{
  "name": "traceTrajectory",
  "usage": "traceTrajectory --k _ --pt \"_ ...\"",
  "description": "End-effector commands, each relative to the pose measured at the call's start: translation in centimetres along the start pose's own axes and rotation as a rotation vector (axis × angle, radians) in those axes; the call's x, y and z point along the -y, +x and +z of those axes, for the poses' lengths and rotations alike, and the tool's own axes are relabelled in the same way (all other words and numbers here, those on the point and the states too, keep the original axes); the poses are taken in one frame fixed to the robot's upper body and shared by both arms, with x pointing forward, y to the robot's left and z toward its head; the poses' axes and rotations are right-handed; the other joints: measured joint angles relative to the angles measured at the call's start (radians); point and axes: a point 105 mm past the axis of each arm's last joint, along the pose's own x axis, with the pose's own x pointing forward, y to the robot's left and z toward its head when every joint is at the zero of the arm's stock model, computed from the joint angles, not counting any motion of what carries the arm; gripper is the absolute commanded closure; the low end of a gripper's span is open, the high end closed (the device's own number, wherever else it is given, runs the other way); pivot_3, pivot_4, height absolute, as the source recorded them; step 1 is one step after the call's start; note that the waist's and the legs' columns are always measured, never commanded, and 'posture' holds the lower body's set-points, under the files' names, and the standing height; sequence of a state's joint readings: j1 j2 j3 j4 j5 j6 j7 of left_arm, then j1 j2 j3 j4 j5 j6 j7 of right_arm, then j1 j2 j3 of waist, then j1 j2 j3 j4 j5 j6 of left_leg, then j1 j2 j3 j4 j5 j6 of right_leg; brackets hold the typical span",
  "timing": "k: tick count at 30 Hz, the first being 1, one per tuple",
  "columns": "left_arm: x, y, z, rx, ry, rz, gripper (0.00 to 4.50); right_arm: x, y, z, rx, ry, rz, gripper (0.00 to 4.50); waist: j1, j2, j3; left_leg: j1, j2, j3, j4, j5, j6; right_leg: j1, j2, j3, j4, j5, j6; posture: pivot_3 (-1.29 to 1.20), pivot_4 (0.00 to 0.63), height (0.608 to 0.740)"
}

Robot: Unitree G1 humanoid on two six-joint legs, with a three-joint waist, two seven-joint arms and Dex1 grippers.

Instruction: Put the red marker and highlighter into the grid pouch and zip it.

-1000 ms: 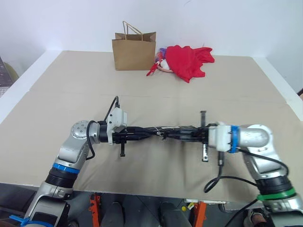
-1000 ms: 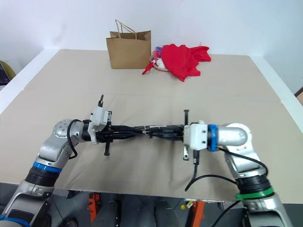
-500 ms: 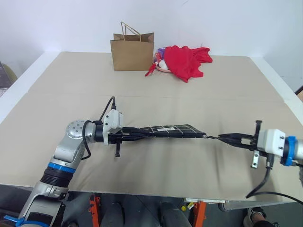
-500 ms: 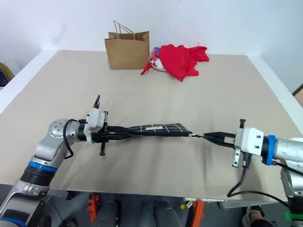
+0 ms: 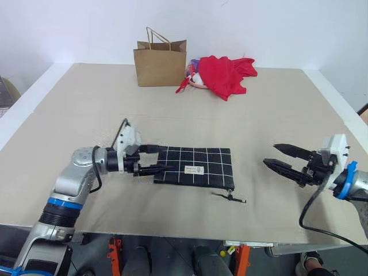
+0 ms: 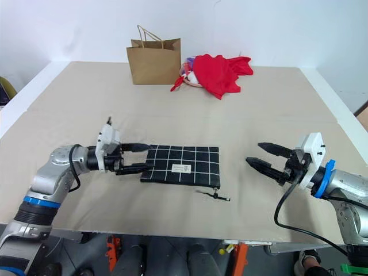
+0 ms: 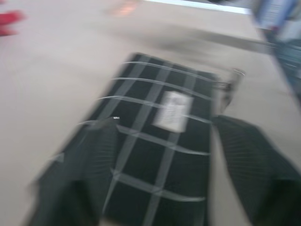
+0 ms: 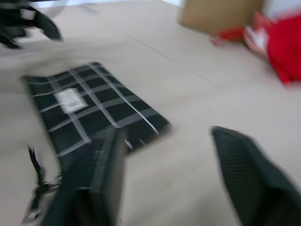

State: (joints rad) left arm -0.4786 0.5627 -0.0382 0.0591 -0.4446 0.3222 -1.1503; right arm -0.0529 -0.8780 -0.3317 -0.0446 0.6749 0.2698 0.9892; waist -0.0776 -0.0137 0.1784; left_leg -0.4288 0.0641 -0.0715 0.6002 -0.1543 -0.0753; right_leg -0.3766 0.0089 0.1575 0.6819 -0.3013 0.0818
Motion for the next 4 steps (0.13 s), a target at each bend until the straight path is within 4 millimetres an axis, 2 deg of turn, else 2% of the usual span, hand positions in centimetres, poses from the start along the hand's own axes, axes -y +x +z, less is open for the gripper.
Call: traceTrajectory --k 1,4 --pt "-2.2 -2.2 -0.1 -0.028 0.005 0.213 0.00 1.1 -1.0 0.8 0.024 0.003 -0.107 0.04 0.000 0.000 0.000 0.000 0.000 0.000 0.000 0.000 0.000 0.000 0.000 0.000 0.000 0.000 0.000 0.00 0.150 0.740" --pt "-3.5 -3.7 -0.9 -0.045 0.016 0.368 0.00 1.9 -1.6 0.3 0.033 0.024 -0.208 0.04 0.000 0.000 0.000 0.000 0.000 0.000 0.000 0.000 0.000 0.000 0.000 0.000 0.000 -0.001 0.000 0.00 0.150 0.740"
